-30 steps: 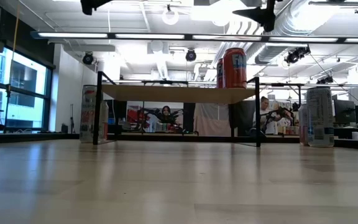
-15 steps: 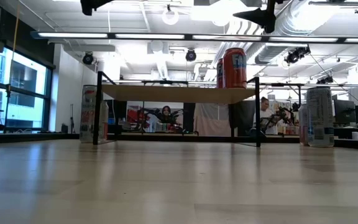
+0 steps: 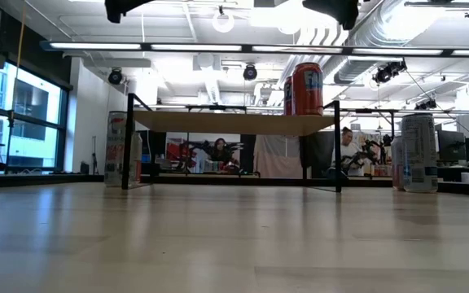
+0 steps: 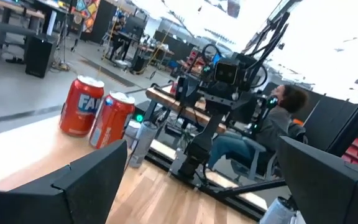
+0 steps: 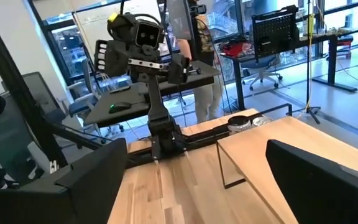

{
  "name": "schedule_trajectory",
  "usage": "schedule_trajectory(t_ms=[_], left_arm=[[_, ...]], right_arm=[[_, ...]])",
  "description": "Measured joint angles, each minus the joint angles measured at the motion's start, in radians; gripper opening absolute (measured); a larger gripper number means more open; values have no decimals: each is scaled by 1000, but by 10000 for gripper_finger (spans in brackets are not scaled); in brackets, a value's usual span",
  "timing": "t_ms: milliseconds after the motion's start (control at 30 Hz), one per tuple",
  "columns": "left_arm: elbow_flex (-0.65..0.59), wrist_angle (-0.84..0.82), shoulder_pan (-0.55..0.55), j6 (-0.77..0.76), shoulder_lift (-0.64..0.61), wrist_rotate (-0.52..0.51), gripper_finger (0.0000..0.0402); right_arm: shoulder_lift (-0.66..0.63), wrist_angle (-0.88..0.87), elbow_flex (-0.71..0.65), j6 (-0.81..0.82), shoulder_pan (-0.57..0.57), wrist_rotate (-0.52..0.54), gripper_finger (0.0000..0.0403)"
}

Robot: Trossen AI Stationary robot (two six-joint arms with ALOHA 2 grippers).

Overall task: Place canned beverage on shelf
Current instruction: Put the bottom black orange soda can on the shelf

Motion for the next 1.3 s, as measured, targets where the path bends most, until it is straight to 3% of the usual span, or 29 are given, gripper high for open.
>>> schedule_trajectory(t_ms=[300,433,700,900,1067,1300], left_arm=[[19,-69,-10,-62,1,16,376],[145,-362,-71,-201,39,99,376],[446,-976,-382,-702,284,323,376],[588,-1245,-615,-1101,469,320,376],[679,-1355,-730,-1298,584,315,376],[721,-1335,-771,-1259,729,339,376]], right_arm=[[0,-2,0,43,0,16,346],[0,-8,0,80,0,16,346],[0,-23,-1,68,-1,25,346],[0,-26,-1,60,-1,29,346],[0,-51,-1,60,-1,29,346],[0,-100,-1,60,-1,29,346]])
